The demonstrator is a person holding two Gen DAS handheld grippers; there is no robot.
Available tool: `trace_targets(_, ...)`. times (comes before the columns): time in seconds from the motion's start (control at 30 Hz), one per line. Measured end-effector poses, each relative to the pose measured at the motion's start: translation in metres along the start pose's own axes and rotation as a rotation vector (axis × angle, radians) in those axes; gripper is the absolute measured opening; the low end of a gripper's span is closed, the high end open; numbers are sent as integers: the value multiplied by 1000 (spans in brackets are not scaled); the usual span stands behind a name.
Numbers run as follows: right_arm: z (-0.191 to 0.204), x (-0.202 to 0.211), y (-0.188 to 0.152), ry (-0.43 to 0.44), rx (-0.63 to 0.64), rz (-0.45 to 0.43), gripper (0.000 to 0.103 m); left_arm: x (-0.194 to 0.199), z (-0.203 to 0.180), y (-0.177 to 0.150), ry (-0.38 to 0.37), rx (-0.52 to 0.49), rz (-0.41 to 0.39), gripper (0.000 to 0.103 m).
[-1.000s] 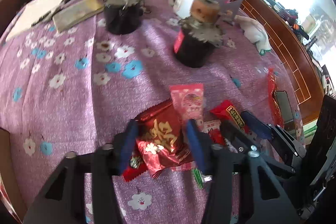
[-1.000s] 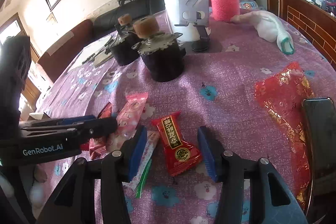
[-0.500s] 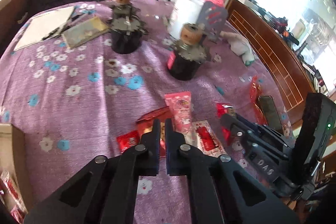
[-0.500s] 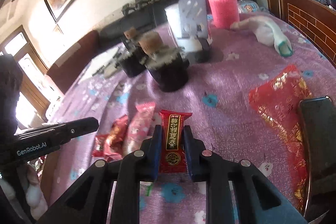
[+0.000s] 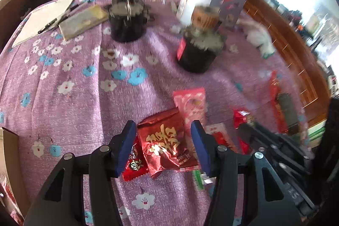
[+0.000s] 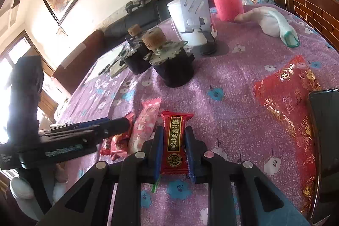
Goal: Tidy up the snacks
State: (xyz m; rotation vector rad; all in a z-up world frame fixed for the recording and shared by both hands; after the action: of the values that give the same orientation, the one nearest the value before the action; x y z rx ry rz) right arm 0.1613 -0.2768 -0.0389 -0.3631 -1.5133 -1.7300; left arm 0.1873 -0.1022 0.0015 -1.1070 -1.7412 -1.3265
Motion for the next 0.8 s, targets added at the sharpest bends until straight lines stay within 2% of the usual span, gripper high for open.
trace_targets(0.1, -1, -2, -2, -5, 0, 13, 21, -4, -3, -2, -2, -1, 1, 52)
trace_targets(0.2, -2, -2, -1, -6, -4, 10, 21, -1, -7, -3, -29, -26, -1, 31)
trace_targets(0.27, -2, -1, -1, -5, -6, 6, 21, 2, -12, -7, -8, -68, -19, 26)
trace_targets(0.33, -2, 1, -1, -4, -5, 1, 21, 8, -17, -11, -13, -99, -38, 9)
trace_targets(0.4, -2, 2, -1, -3, -5, -5, 20, 16, -19, -11, -54, -89, -31, 3)
trace_targets(0.47, -3, 4, -1, -6, -6, -13, 20, 25, -18, -10, -85, -79, -39, 0)
trace_targets(0.67, -3, 5, 0, 10, -11, -16, 20, 38, -1, -10, -75, -37, -49, 0)
trace_targets(0.7, -3, 6, 0, 12, -13, -17, 20, 38, 2, -11, -73, -34, -48, 3)
trace_targets(0.77, -4, 7, 0, 13, -14, -20, 20, 37, 9, -11, -26, -40, -59, 13)
trace_targets(0.8, -4, 8, 0, 15, -16, -23, 20, 36, 13, -10, -18, -37, -70, 29)
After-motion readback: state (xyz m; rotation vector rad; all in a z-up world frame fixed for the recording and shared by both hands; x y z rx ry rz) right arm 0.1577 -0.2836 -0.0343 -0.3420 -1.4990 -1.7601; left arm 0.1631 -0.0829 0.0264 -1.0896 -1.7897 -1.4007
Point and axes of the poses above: each gripper's, at about its wrist camera, not at the fingertips, and x roughly against the way its jaws point, z to its left, y to its top, the point moved 3 cm from there along -x, roughly the way its jaws point, and after that the axes turned 15 degrees about x, right-handed, at the moved point
